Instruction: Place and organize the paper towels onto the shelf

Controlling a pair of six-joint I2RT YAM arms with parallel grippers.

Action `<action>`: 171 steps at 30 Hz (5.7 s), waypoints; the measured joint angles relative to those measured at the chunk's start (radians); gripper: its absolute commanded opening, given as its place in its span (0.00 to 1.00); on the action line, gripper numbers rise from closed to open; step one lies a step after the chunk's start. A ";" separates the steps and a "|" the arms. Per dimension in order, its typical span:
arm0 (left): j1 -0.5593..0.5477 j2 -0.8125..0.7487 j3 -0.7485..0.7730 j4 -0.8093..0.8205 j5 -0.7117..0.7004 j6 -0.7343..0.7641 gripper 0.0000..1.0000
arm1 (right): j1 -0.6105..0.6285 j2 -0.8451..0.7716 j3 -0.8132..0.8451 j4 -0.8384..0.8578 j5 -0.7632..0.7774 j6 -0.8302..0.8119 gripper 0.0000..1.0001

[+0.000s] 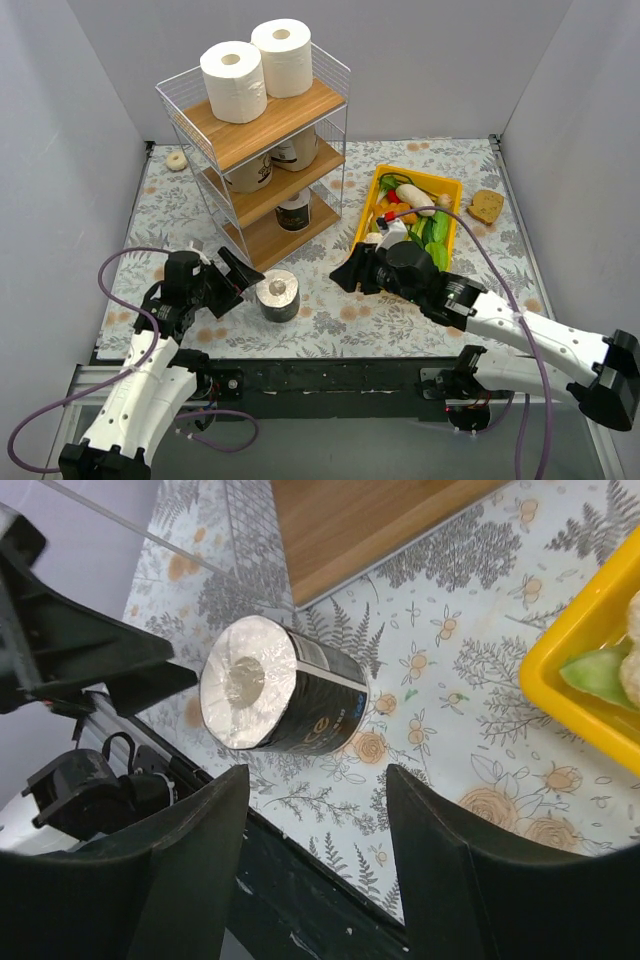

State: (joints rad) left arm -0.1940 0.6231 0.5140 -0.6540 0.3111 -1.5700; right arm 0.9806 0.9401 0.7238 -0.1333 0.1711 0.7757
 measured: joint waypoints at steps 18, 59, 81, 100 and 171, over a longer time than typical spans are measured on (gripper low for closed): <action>-0.013 -0.201 0.121 0.014 -0.266 0.074 0.98 | 0.174 0.534 0.245 0.084 0.149 0.147 0.64; -0.053 -0.260 0.121 -0.080 -0.468 -0.010 0.98 | 0.105 0.593 0.323 0.099 0.278 0.222 0.36; -0.058 -0.260 0.121 -0.087 -0.488 -0.025 0.98 | 0.050 0.604 0.340 0.044 0.188 0.186 0.55; -0.059 -0.260 0.121 -0.087 -0.488 -0.031 0.98 | 0.076 0.697 0.416 -0.008 0.162 0.157 0.62; -0.087 -0.268 0.123 -0.106 -0.514 -0.035 0.98 | 0.060 0.743 0.433 0.026 0.343 0.242 0.28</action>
State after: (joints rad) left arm -0.2813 0.3553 0.6369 -0.7597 -0.2031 -1.6054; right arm 1.0401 1.6829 1.1564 -0.1078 0.5140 1.0176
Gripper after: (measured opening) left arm 0.982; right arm 0.427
